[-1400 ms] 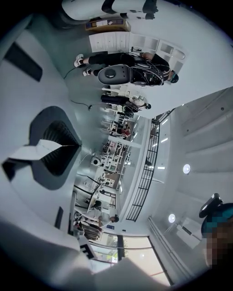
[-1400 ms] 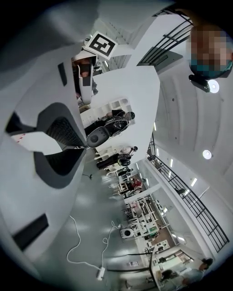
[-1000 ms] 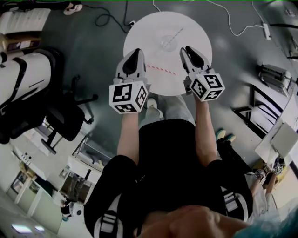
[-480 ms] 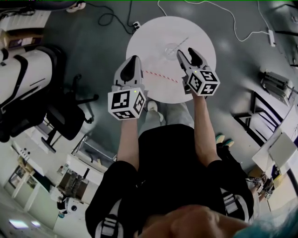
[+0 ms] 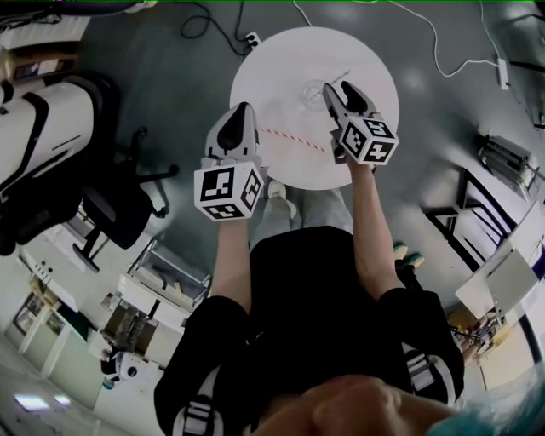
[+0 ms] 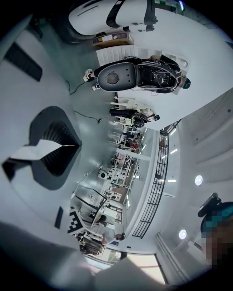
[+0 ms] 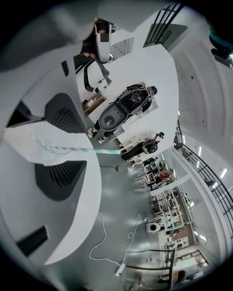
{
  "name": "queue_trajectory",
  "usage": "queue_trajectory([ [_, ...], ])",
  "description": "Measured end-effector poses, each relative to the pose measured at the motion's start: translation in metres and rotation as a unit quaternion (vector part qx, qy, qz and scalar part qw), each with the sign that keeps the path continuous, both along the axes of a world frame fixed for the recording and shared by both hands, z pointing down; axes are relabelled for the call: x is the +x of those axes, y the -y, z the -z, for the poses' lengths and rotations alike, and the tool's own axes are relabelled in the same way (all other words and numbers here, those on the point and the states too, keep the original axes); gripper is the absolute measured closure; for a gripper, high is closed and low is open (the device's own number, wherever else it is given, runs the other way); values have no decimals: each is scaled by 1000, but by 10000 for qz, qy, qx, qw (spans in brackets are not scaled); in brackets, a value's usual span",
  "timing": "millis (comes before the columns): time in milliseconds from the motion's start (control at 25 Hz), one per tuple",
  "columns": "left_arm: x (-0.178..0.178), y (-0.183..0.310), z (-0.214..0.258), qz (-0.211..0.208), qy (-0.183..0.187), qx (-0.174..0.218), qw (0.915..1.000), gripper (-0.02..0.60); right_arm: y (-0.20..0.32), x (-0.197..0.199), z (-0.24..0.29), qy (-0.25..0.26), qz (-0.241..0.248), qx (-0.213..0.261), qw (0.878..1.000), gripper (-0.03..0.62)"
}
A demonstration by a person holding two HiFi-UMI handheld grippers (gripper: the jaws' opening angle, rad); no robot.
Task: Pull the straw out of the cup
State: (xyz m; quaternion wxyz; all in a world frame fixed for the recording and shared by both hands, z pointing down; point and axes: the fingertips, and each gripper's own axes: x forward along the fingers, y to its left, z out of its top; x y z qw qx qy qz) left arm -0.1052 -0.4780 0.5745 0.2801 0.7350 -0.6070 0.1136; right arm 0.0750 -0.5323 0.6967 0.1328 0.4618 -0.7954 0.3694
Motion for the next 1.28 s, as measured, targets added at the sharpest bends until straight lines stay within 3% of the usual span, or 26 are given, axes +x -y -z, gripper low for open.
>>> queue_trajectory([
  [160, 1, -1, -2, 22, 18, -40, 10000, 571, 3, 3, -7, -140, -96, 32, 9999, 497],
  [280, -5, -1, -3, 38, 62, -39, 10000, 572, 7, -1, -10, -163, -117, 81, 9998, 503],
  [400, -8, -5, -3, 35, 78, -70, 9999, 572, 6, -7, -9, -194, -43, 90, 9998, 554],
  [640, 7, 5, 10, -81, 50, 85, 9999, 572, 3, -2, 26, 25, -69, 458, 9989, 556],
  [880, 20, 3, 24, -189, -26, 249, 9995, 572, -14, -3, 71, -123, 109, 972, 9951, 556],
  [1280, 31, -17, 61, -521, -123, 681, 9962, 572, -38, -4, 130, -290, 13, 1563, 9873, 557],
])
